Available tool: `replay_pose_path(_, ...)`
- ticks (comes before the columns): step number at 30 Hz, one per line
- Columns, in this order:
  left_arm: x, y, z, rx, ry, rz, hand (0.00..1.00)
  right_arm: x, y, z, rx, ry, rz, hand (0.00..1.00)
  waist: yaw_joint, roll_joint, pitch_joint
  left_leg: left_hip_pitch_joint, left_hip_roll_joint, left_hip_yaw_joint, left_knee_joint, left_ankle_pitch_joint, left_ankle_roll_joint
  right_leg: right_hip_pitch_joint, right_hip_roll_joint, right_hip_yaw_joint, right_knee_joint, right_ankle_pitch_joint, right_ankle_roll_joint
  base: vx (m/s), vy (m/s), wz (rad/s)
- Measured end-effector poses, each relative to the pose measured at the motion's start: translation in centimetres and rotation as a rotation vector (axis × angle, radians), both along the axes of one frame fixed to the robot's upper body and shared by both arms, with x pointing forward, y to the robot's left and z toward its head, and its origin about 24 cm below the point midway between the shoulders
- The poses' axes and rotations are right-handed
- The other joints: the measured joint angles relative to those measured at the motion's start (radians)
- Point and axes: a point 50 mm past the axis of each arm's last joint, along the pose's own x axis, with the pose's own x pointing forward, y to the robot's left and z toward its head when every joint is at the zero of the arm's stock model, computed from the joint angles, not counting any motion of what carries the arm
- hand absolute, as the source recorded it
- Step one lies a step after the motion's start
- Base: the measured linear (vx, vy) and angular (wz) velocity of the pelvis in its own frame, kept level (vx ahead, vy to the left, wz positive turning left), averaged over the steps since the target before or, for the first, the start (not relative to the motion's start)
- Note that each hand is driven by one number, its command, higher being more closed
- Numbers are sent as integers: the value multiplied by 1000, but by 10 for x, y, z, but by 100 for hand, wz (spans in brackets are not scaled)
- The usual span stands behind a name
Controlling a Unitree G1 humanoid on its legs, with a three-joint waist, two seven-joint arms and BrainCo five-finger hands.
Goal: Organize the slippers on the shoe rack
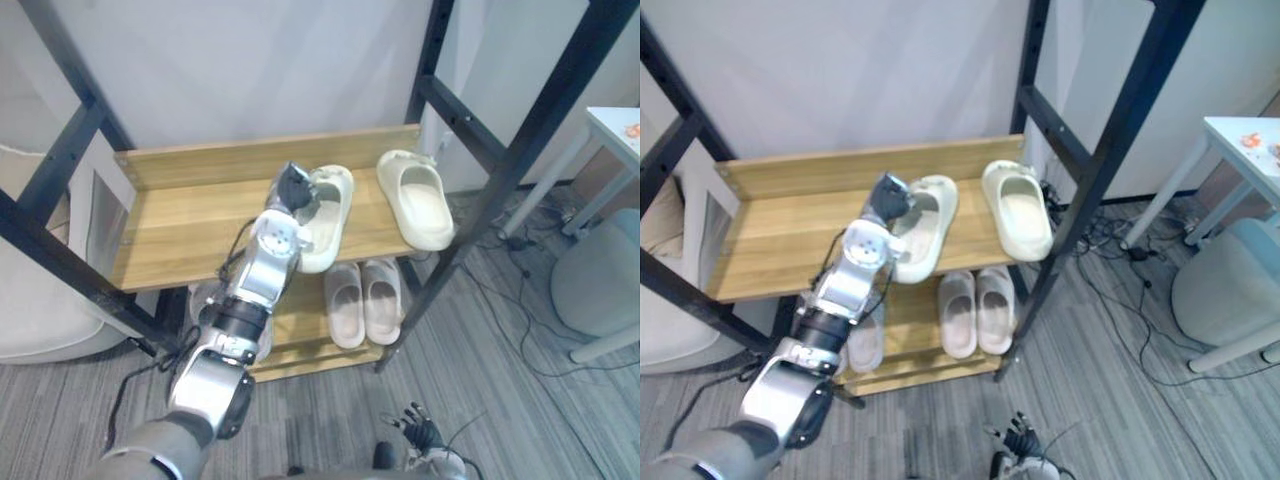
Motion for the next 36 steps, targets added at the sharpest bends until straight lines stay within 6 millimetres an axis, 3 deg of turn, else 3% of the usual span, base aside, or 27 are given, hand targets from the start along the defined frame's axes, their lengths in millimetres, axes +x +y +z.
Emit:
replay_pose_path(22, 9, -2, 19, -46, -41, 20, 100, 2, -11, -1, -28, 7, -50, 0, -31, -3, 18, -8, -6, 33, -17, -1, 1, -34, -3, 37, 0, 6, 8, -7, -3, -4)
replay_pose_path(23, 9, -2, 20, -49, -50, 28, 0, 2, -12, -1, -28, 7, -50, 0, -31, -3, 22, -8, -7, 33, -17, -1, 1, -34, -3, 37, 0, 6, 8, 0, 0, 0)
replay_pose_path(36, 11, -1, 27, -82, -83, 35, 0, 1, -16, -3, -45, 17, -68, 0, -38, -4, 38, -14, -11, 39, -21, 0, 1, -48, -4, 51, 0, 7, 9, -2, -4, -2)
